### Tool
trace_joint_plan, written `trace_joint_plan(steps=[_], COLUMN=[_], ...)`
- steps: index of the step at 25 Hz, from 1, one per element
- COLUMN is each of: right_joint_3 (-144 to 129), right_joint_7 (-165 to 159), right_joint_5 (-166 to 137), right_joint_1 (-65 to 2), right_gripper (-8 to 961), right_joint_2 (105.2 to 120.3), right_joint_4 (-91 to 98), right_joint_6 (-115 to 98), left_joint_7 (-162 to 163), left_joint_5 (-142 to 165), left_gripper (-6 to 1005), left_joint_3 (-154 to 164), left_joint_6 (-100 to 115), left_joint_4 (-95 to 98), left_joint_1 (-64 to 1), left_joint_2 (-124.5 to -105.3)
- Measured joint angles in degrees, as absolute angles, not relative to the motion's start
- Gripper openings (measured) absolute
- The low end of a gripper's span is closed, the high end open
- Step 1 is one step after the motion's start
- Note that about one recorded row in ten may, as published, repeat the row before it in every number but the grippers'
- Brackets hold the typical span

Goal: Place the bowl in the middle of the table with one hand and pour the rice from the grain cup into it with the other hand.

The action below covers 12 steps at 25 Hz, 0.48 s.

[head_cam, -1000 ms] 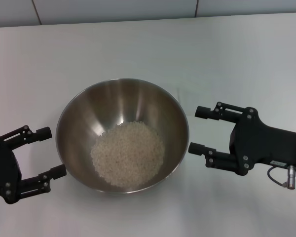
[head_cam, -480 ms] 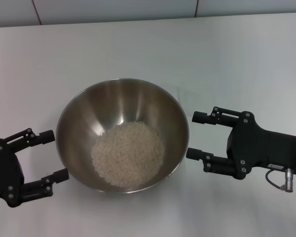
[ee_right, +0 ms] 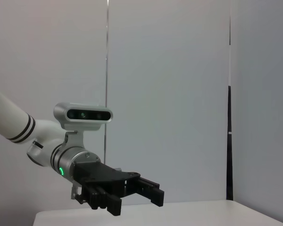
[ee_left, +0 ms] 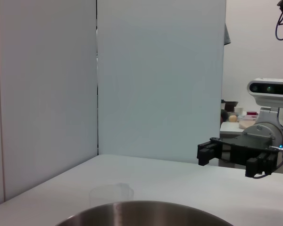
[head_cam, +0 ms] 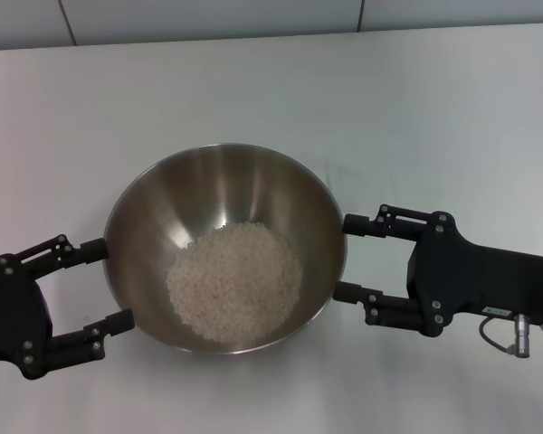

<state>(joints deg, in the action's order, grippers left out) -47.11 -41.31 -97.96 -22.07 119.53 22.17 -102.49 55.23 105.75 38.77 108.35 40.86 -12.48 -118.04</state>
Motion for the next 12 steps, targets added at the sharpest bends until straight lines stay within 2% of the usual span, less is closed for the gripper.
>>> trace_joint_plan(steps=[12], right_joint_3=[-47.1], right_joint_7=[-41.9], right_joint_5=[-98.0], right_joint_1=[-22.3], right_gripper=[679], right_joint_2=[119.49], right_joint_4=[22.1], right_joint_6=[-102.4], left_joint_7=[55.2], left_joint_5=[105.7], left_gripper=[800], left_joint_3=[38.8], left_joint_6=[108.3], left_joint_4=[40.9], left_joint_1=[-12.6], left_joint_2=[-118.04])
